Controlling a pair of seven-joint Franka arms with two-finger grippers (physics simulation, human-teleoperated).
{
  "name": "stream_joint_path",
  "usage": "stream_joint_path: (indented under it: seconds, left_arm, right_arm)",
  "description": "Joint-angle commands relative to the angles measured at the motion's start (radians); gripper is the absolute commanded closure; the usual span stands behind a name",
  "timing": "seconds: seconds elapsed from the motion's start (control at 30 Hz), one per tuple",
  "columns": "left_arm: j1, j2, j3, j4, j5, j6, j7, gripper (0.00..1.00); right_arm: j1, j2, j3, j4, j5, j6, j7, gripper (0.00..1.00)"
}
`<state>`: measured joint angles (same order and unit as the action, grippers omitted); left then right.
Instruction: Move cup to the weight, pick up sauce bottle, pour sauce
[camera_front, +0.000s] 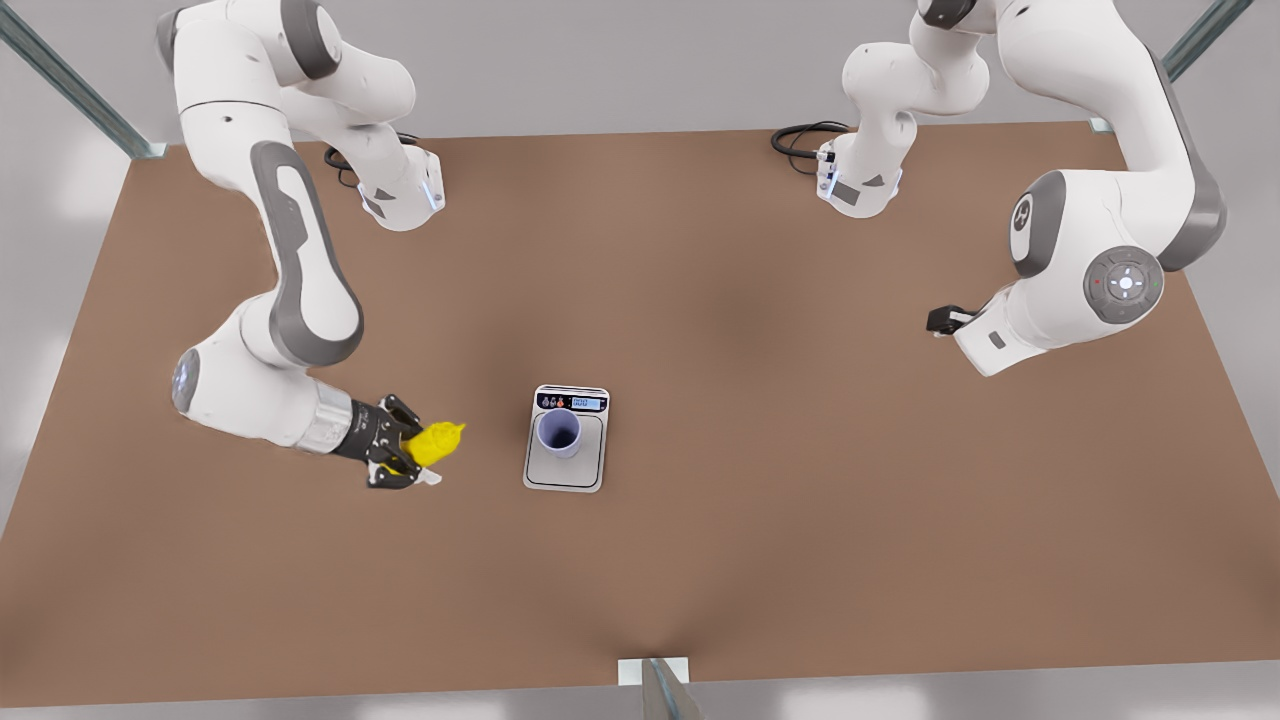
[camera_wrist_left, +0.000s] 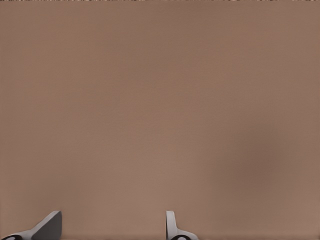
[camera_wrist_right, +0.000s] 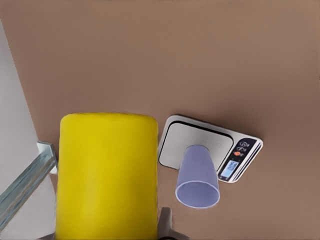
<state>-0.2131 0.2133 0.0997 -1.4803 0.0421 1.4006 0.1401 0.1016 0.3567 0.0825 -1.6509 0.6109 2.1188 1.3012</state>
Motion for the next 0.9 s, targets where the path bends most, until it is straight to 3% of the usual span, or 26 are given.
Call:
stream_joint_path:
  seconds: [0.0, 0.03, 0.17, 0.3, 0.4, 0.87]
  left_arm:
    - [0.0, 0.0, 0.0, 0.0, -0.002, 0.0, 0.001, 0.0]
    - [0.0, 0.0, 0.0, 0.0, -0.002, 0.0, 0.001, 0.0]
    - [0.0, -0.002, 0.0, 0.0, -0.002, -0.003, 0.001, 0.0]
    - [0.0, 0.005, 0.002, -0.002, -0.001, -0.002, -0.001, 0.0]
    - [0.0, 0.011, 0.017, 0.002, 0.002, 0.0, -0.008, 0.0]
    - [0.0, 0.009, 0.023, 0.002, 0.001, -0.003, -0.004, 0.0]
  right_arm:
    - [0.0, -0.004, 0.02, -0.003, -0.017, 0.053, 0.032, 0.74]
    - [0.001, -0.007, 0.062, -0.004, -0.103, 0.102, 0.111, 0.74]
    - [0.047, 0.001, 0.08, -0.015, -0.298, 0.248, 0.168, 0.74]
    - [0.052, 0.015, 0.192, -0.014, -0.545, 0.305, 0.24, 0.74]
    - [0.053, 0.028, 0.218, -0.015, -0.704, 0.339, 0.245, 0.74]
    - [0.101, 0.088, 0.235, -0.027, -1.327, 0.386, 0.293, 0.72]
